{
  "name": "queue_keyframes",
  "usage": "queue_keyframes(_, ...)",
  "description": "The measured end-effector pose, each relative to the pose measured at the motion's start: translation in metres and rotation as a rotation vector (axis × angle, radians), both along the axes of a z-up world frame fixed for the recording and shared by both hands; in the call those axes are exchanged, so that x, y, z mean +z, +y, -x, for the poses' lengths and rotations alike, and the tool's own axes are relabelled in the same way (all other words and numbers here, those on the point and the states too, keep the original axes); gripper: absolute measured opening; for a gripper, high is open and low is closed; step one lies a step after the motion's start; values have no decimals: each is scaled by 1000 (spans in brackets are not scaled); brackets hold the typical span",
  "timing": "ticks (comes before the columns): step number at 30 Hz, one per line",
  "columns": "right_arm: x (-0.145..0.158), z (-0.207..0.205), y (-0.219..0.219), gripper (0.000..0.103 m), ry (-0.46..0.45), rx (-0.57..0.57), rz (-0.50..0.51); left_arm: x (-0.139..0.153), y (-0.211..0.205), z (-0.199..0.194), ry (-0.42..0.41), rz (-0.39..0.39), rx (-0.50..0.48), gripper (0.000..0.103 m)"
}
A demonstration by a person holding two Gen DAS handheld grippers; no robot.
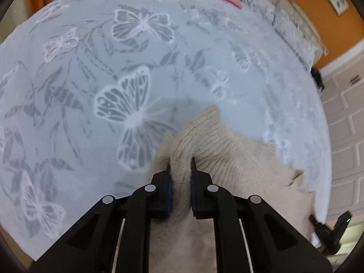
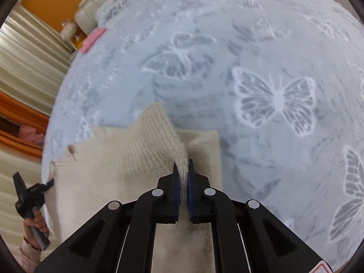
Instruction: Fold small clothes
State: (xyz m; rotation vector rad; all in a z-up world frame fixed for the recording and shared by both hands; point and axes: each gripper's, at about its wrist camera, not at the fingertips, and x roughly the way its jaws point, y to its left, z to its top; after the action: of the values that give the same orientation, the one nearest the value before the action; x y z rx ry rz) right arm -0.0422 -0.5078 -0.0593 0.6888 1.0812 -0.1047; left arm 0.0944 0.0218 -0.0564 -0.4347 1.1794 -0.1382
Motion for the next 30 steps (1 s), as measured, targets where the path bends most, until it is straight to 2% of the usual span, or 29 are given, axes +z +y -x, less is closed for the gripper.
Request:
queue_keyframes(3, 25, 4, 4, 5, -82, 2, 2, 16, -1, 1, -52, 16, -18, 11)
queue_keyframes(5, 13, -4, 1, 5, -49, 10, 19, 8, 0, -4, -35, -7, -25, 11)
queue_keyframes(7, -21, -14, -1, 6, 56, 21, 14, -12, 1, -9, 10, -25, -24, 12)
queue_keyframes(8, -28, -18, -1, 6, 78, 27, -3, -21, 1, -11, 24, -29, -28, 14)
queue_keyframes(10, -16, -16, -2, 14, 53, 14, -13, -12, 1, -8, 2, -26, -25, 17)
queue_keyframes(11, -3, -11, -2, 18, 26, 5, -9, -5, 3, -6, -8, -15, -21, 26)
queue_keyframes(12, 7, -5, -2, 34, 8, 0, 5, 2, 7, -2, -21, -5, -10, 34)
queue_keyframes(13, 17, 4, -1, 53, -6, -1, 31, 10, 12, 4, -41, 4, 4, 52)
queue_keyframes(14, 21, 11, -2, 59, -11, -3, 45, 19, 20, 13, -68, 18, 24, 70)
queue_keyframes(15, 24, 20, -2, 64, -15, -6, 51, 23, 27, 23, -88, 30, 41, 75)
queue_keyframes(17, 20, 38, -4, 65, -4, -10, 5, 21, 38, 36, -72, 59, 45, 77)
queue_keyframes(20, -3, 56, -2, 68, 25, -34, -108, 2, 44, 57, 8, 98, 36, 80)
queue_keyframes(23, -30, 58, 9, 68, 71, -46, -198, -24, 38, 71, 99, 77, 42, 82)
queue_keyframes(25, -38, 51, 15, 72, 67, -75, -217, -29, 30, 76, 81, 50, 41, 86)
queue_keyframes(26, -36, 46, 19, 69, 50, -75, -210, -28, 22, 75, 75, 14, 19, 86)
queue_keyframes(27, -33, 41, 23, 36, 42, -62, -214, -27, 16, 73, 88, -22, 2, 84)
queue_keyframes(28, -29, 34, 25, 26, 56, -47, -218, -26, 12, 70, 93, -24, -11, 57)
queue_keyframes(29, -22, 32, 25, 24, 48, -50, -213, -22, 11, 67, 110, 40, -38, 25)
queue_keyframes(30, -9, 31, 24, 21, 14, -48, -203, -15, 12, 65, 136, 72, -32, 20)
